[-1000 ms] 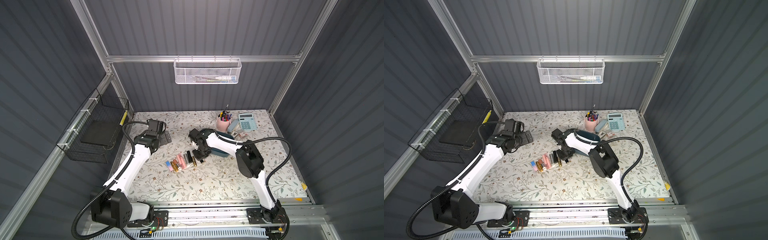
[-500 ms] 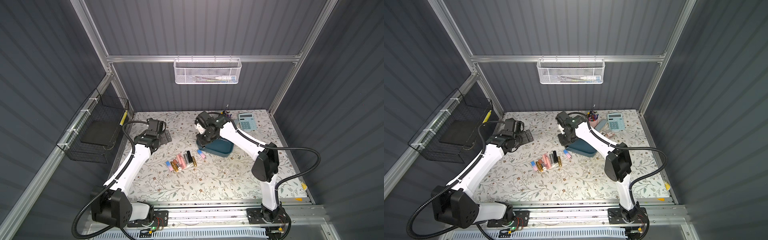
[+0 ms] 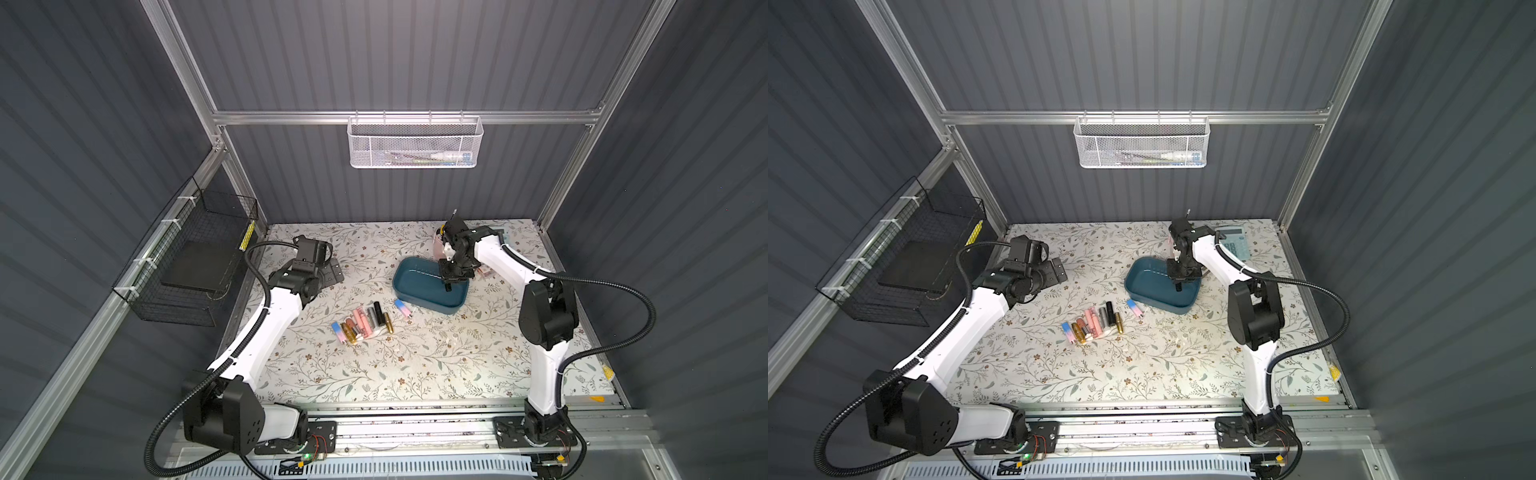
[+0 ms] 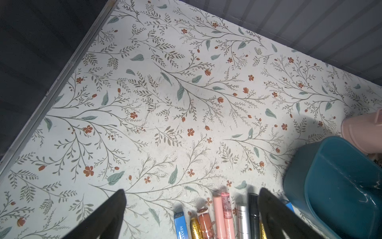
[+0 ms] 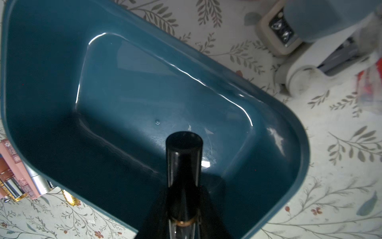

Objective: Put the lipstick into the storage box
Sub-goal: Place the lipstick in the storage box.

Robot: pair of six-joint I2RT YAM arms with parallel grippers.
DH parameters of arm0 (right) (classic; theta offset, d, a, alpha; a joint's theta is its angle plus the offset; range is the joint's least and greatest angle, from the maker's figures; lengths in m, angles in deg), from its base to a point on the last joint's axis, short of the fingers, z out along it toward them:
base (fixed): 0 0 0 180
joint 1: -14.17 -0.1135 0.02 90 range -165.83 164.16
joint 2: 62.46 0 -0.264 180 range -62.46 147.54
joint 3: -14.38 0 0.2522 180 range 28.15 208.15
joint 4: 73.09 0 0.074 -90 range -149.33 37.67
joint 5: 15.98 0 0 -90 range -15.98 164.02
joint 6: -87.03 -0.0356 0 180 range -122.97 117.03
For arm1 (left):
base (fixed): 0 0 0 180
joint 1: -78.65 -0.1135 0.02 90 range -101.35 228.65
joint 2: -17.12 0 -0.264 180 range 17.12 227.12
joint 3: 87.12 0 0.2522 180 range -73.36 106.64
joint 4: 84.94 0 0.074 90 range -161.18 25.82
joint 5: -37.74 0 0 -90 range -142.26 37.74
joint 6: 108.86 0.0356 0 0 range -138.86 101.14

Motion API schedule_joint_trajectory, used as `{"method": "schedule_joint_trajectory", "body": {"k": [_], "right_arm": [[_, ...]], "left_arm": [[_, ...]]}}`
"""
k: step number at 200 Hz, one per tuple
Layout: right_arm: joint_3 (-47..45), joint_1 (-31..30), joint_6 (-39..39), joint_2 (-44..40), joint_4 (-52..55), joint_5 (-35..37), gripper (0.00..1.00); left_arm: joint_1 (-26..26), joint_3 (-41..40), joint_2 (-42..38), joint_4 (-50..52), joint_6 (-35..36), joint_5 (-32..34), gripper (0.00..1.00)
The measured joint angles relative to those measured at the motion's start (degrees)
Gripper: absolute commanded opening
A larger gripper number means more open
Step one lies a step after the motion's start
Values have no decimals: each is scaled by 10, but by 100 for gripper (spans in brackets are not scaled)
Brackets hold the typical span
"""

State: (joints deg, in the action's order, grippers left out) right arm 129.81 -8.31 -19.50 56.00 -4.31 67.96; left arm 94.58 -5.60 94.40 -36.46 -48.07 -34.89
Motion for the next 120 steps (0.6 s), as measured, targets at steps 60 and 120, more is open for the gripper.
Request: {"method": "schedule_joint_trajectory", "body": {"k": [60, 120], "right_arm": [[-29, 0, -20, 20, -29, -13, 23], [-46, 0, -30, 33, -43, -12, 26]], "left_arm": [[0, 1, 24, 0, 0, -5, 100], [0, 1, 35, -9, 0, -18, 100]]}}
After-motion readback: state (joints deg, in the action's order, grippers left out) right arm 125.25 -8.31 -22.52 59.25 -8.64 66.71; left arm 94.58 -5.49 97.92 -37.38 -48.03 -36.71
